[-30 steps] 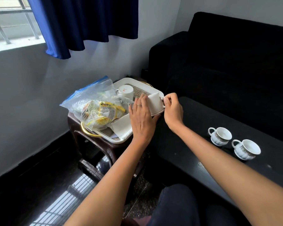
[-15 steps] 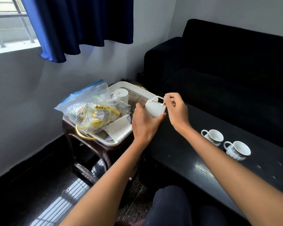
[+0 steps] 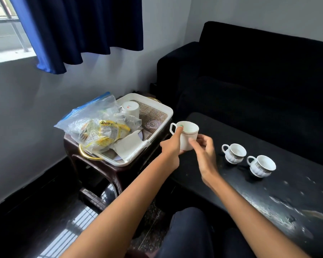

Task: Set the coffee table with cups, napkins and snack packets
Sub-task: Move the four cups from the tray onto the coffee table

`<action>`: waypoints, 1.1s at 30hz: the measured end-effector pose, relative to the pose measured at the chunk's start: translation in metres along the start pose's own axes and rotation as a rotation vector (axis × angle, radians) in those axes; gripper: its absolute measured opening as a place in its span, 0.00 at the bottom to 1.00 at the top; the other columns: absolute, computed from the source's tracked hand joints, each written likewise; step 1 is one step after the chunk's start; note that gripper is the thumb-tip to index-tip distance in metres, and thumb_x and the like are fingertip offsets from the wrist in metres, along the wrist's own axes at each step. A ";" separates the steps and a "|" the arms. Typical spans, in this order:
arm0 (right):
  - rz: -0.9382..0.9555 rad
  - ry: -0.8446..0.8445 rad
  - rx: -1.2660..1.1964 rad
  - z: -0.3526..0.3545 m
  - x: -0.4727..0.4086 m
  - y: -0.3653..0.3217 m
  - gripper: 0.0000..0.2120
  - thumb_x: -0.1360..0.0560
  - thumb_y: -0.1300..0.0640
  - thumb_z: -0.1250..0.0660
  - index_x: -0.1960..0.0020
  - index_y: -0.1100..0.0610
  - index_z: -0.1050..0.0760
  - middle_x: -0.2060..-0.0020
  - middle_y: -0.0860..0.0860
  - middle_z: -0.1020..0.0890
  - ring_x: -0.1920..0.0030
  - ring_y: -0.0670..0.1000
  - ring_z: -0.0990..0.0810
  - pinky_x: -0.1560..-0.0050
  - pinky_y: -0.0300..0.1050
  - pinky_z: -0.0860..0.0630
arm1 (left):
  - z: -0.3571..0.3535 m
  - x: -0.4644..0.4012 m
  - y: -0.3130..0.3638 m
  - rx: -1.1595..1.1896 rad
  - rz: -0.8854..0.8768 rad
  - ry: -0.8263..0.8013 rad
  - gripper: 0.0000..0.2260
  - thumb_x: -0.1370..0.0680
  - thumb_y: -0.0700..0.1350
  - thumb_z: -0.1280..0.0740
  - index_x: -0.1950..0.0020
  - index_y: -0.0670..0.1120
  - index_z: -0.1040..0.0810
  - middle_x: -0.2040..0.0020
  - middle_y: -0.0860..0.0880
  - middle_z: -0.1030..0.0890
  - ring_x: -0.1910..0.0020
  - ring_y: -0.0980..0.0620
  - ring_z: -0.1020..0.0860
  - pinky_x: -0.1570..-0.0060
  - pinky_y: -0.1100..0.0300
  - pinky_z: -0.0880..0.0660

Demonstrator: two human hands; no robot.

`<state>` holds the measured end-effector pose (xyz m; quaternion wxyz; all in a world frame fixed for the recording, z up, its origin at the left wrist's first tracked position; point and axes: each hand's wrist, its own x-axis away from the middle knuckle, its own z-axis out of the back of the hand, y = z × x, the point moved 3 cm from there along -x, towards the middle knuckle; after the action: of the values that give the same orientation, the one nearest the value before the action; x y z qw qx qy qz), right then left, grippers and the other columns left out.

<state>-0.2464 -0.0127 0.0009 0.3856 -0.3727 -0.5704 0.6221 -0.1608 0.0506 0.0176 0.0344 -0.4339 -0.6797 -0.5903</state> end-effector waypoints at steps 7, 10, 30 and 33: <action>-0.049 0.179 0.031 0.024 0.013 0.020 0.23 0.30 0.51 0.27 0.41 0.56 0.33 0.42 0.56 0.25 0.48 0.48 0.23 0.54 0.31 0.26 | -0.027 0.006 -0.036 -0.181 -0.051 -0.067 0.23 0.25 0.57 0.34 0.39 0.42 0.33 0.46 0.44 0.22 0.51 0.48 0.24 0.57 0.59 0.30; -0.093 0.224 0.060 0.041 0.014 0.031 0.24 0.31 0.56 0.27 0.38 0.59 0.31 0.41 0.60 0.25 0.44 0.57 0.22 0.42 0.53 0.24 | -0.037 0.009 -0.059 -0.284 -0.079 -0.120 0.20 0.25 0.57 0.35 0.43 0.46 0.36 0.50 0.47 0.24 0.52 0.49 0.24 0.54 0.59 0.28; -0.180 0.295 0.087 0.130 0.020 0.092 0.24 0.29 0.59 0.28 0.36 0.50 0.31 0.43 0.49 0.21 0.46 0.47 0.23 0.46 0.40 0.29 | -0.077 -0.014 -0.154 -1.176 -0.274 -0.510 0.26 0.19 0.46 0.51 0.21 0.49 0.52 0.21 0.49 0.47 0.22 0.49 0.56 0.25 0.50 0.61; -0.198 0.271 0.141 0.134 0.014 0.100 0.30 0.30 0.58 0.28 0.31 0.53 0.34 0.38 0.51 0.22 0.39 0.50 0.24 0.36 0.49 0.28 | -0.077 -0.024 -0.163 -1.274 -0.337 -0.505 0.27 0.19 0.47 0.50 0.21 0.48 0.54 0.21 0.49 0.49 0.22 0.48 0.58 0.26 0.51 0.63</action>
<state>-0.3789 -0.0618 -0.0893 0.5436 -0.3673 -0.5020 0.5636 -0.2843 -0.0152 -0.0986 -0.4770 -0.3824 -0.2471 -0.7518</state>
